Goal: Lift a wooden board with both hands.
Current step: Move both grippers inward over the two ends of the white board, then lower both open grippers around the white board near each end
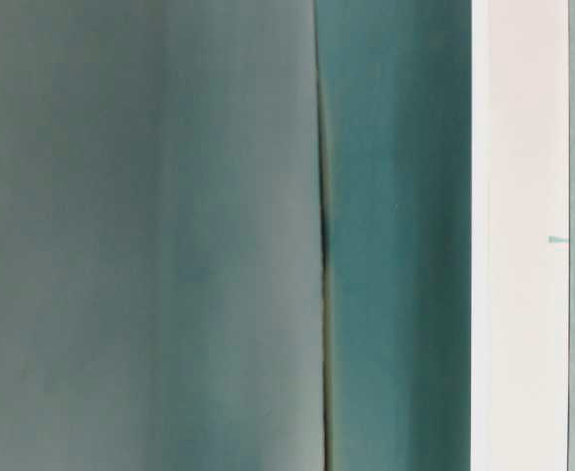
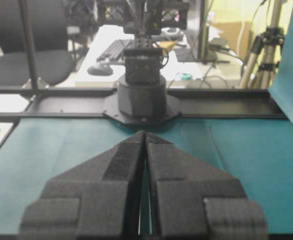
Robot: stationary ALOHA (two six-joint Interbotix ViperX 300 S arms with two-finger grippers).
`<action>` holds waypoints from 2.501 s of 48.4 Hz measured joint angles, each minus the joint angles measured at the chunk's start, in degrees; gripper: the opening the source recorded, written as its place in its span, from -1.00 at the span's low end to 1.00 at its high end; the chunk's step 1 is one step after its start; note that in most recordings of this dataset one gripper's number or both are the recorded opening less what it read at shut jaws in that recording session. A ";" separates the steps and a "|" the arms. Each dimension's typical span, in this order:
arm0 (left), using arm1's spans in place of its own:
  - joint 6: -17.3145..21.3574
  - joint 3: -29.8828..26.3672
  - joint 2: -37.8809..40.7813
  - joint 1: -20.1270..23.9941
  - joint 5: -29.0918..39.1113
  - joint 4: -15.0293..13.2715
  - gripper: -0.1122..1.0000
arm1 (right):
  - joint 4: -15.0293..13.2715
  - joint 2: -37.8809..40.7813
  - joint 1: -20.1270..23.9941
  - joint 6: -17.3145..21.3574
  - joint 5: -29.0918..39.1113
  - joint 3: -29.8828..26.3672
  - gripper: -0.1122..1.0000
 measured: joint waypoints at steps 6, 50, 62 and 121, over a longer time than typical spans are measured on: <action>-6.50 -2.29 2.90 0.00 0.18 0.35 -0.67 | 3.34 0.62 -0.35 0.97 0.70 -0.09 -0.64; -5.36 -17.84 16.61 -0.18 31.90 0.97 -0.81 | 7.65 22.32 -0.70 5.63 37.35 -19.78 -0.78; -6.77 -23.29 22.85 -0.97 41.57 0.97 -0.81 | 7.03 29.62 -0.88 5.63 48.08 -25.49 -0.78; -4.48 -25.40 32.34 0.79 52.47 1.05 0.81 | 0.79 43.68 -3.34 5.54 65.04 -34.89 0.54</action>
